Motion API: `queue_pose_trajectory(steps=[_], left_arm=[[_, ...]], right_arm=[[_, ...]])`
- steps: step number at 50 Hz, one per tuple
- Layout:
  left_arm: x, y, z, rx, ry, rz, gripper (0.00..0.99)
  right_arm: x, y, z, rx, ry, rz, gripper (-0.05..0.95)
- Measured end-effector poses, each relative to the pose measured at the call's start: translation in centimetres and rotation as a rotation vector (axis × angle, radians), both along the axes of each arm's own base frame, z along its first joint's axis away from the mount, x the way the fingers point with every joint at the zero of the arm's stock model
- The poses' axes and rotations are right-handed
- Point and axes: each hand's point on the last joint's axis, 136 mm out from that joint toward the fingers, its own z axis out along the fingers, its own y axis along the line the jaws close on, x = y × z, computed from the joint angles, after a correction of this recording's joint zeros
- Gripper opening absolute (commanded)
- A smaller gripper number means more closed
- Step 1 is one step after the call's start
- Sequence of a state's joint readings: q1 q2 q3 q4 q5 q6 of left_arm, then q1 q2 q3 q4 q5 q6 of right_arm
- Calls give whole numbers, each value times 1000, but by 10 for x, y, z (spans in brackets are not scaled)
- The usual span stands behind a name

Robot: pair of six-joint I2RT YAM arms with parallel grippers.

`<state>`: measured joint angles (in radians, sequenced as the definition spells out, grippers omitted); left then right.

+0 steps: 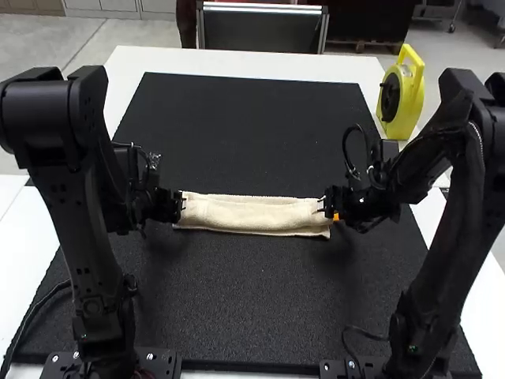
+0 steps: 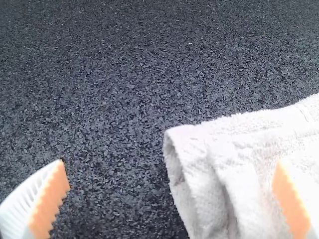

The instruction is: Fold the towel.

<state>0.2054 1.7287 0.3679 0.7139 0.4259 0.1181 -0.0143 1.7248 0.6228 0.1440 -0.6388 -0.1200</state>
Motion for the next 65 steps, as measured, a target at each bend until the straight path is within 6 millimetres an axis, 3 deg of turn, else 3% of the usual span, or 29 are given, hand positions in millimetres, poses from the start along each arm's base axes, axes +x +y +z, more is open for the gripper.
queue_pose_trajectory(steps=[7, 19, 28, 35, 38, 41, 45, 49, 65], left_arm=[[-1, 6, -1, -5, 5, 15, 961], [-1, 10, 0, -9, 3, 24, 961], [-2, 9, 4, -12, -2, 20, 961], [-3, 9, 3, -14, 4, 19, 961], [-3, 9, 3, -15, 5, 20, 961], [-2, 10, 4, -15, 2, 21, 961], [-2, 13, 9, -13, -10, 28, 961], [0, 15, 14, -9, -25, 34, 961], [-1, 15, 13, -11, -18, 34, 961]], right_arm=[[0, 1, 0, 1, -1, 1, 841], [-7, 15, -1, 18, 15, 28, 562], [-4, 16, 1, 25, 8, 17, 530], [0, 16, 3, 29, -13, 12, 292], [0, 16, 3, 30, -15, 10, 262], [-2, 16, 1, 31, -11, 8, 284], [-6, 16, -1, 32, -3, 5, 700], [-4, 14, -3, 20, -14, -3, 900], [-1, 12, 1, 29, -31, -10, 911]])
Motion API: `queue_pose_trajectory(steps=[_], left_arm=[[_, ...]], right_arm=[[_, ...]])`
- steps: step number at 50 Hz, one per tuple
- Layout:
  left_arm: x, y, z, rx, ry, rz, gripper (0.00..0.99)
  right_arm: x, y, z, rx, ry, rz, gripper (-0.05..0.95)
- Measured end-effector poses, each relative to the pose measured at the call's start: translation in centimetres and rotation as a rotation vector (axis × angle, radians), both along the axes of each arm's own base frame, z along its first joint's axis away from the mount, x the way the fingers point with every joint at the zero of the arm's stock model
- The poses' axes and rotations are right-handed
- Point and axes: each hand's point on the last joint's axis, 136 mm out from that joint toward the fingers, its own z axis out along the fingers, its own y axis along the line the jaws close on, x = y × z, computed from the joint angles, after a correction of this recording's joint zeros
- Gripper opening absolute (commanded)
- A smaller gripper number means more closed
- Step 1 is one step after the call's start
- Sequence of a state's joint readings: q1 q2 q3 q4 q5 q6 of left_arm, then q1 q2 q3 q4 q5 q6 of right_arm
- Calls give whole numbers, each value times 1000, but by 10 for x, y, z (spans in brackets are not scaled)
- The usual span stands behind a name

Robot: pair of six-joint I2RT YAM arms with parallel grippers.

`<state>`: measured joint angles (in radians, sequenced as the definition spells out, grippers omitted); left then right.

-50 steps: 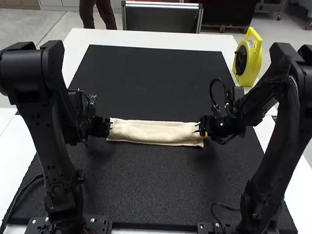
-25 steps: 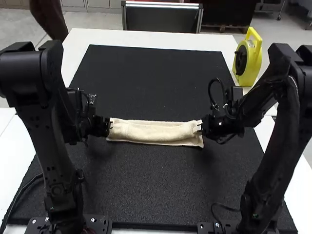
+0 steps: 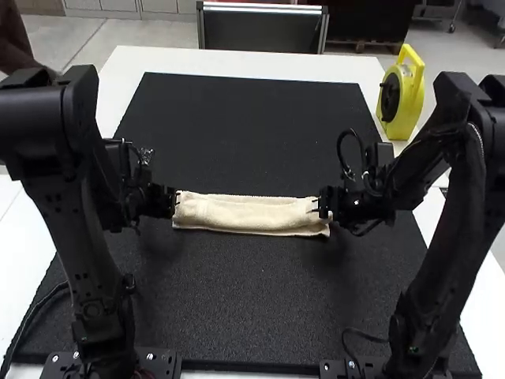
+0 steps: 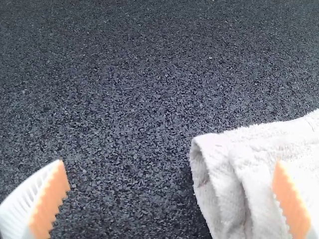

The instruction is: Fold the towel.

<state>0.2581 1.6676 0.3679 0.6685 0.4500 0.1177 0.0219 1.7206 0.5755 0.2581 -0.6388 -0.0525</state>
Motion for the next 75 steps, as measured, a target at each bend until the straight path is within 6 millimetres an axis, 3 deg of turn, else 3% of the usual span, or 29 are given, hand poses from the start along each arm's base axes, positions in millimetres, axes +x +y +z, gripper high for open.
queue_pose_trajectory(steps=[18, 32, 47, 67, 75], left_arm=[[-1, 0, -1, -2, 6, 0, 961], [-1, 0, -1, -4, 8, 1, 961], [0, 0, 8, 2, -14, 1, 961], [0, 0, 10, 2, -17, 1, 961], [1, 8, 12, -1, -24, 25, 961]], right_arm=[[12, -34, 0, -23, -6, -103, 911], [12, -32, 0, -25, -7, -95, 910], [8, -17, 0, -18, -1, -60, 907], [9, -17, -4, -11, 4, -60, 907], [10, -17, -4, -8, 0, -62, 907]])
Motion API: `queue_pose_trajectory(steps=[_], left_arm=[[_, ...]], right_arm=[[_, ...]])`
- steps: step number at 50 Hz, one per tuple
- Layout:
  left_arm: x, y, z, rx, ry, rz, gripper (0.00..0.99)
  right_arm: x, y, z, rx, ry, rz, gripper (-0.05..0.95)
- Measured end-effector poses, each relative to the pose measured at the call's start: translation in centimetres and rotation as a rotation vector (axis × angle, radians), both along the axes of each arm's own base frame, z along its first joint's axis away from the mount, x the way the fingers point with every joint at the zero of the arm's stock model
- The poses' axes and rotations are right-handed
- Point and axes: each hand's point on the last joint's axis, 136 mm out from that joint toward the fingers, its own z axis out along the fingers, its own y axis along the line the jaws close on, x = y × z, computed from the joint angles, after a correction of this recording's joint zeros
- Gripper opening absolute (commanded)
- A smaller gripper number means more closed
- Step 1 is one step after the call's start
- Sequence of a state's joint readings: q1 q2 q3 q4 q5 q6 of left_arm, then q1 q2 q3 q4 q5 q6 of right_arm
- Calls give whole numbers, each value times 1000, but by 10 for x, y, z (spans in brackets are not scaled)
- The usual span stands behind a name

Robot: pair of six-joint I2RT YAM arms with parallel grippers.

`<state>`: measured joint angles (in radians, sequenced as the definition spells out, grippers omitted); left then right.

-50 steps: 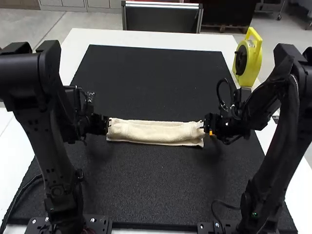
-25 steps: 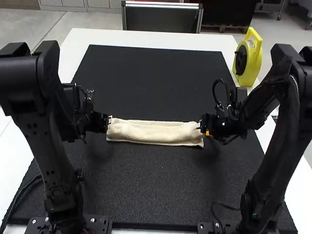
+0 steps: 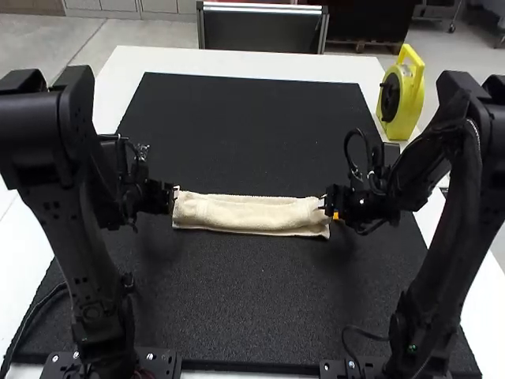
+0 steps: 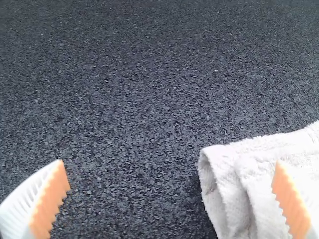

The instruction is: Fold the towel.

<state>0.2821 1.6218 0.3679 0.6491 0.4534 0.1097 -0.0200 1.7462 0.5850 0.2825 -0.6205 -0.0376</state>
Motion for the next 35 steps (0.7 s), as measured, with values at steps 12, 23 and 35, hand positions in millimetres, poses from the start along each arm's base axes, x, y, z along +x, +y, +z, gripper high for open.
queue_pose_trajectory(steps=[12, 23, 35], left_arm=[[0, 13, 4, -2, -13, 39, 961], [1, 13, 8, -1, -22, 40, 961], [1, 14, 8, -3, -23, 40, 961]], right_arm=[[0, 0, -1, 2, 2, -2, 907], [2, 0, -1, 5, 3, -6, 902], [3, 2, 0, 7, 12, -7, 902]])
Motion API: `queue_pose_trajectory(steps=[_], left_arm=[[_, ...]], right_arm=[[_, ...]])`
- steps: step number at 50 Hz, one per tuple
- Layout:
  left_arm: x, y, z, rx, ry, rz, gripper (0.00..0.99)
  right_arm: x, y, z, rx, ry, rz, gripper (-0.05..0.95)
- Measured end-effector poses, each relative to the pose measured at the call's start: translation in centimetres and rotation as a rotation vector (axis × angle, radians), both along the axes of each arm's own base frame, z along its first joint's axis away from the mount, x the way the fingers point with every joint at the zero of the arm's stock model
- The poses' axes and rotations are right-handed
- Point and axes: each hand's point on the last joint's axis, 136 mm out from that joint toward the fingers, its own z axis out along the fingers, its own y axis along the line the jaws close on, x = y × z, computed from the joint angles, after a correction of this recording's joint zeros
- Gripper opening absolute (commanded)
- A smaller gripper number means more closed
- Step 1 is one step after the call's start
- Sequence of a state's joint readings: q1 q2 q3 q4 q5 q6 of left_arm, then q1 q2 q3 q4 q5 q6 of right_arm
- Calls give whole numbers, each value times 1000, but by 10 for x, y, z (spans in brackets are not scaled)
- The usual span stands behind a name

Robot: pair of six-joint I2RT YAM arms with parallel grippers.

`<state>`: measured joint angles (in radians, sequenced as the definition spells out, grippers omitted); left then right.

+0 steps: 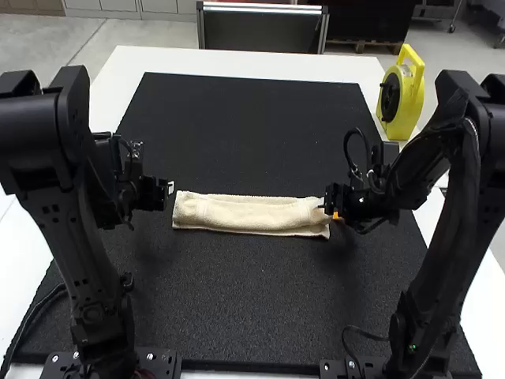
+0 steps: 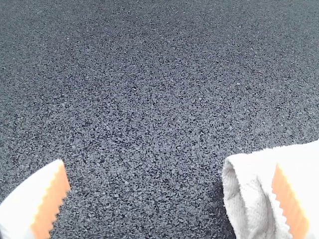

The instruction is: Fold the towel.

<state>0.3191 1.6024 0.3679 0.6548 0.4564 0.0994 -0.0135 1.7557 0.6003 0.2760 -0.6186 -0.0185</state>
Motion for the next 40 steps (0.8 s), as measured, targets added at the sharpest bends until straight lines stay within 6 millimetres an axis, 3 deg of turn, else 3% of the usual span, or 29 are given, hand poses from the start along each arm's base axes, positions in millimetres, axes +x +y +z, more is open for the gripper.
queue_pose_trajectory(steps=[40], left_arm=[[0, 0, 0, -3, -1, -3, 961]], right_arm=[[2, 8, 0, -8, 23, 22, 902]])
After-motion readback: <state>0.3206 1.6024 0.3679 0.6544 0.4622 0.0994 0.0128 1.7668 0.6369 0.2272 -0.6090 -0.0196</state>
